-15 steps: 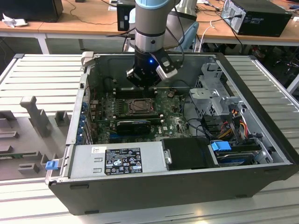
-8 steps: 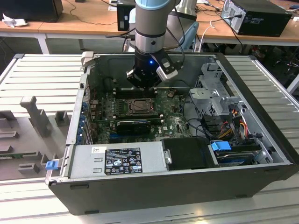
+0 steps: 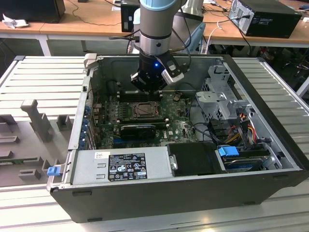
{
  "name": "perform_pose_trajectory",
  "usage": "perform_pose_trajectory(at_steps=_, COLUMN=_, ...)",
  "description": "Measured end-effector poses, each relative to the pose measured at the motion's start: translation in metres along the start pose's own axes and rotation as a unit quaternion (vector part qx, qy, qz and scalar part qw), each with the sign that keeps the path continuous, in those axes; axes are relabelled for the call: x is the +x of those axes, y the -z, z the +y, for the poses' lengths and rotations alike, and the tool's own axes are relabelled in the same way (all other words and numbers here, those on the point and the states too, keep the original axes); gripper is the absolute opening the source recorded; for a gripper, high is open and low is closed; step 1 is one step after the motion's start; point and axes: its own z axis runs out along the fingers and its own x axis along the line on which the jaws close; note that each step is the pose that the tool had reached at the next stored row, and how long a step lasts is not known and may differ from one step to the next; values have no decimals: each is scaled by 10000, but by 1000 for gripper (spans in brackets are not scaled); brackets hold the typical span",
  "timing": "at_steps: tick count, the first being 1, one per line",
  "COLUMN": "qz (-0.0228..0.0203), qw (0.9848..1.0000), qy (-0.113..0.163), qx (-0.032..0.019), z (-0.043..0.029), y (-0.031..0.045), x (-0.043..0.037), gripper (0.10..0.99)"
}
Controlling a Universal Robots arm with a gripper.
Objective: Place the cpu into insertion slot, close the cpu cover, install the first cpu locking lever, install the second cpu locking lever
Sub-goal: 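Install the second cpu locking lever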
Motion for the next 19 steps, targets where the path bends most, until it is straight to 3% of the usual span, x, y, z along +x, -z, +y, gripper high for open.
perform_pose_trajectory(at_steps=19, qz=0, qw=10000, qy=0, qx=0, z=-138, y=41, x=12, gripper=106)
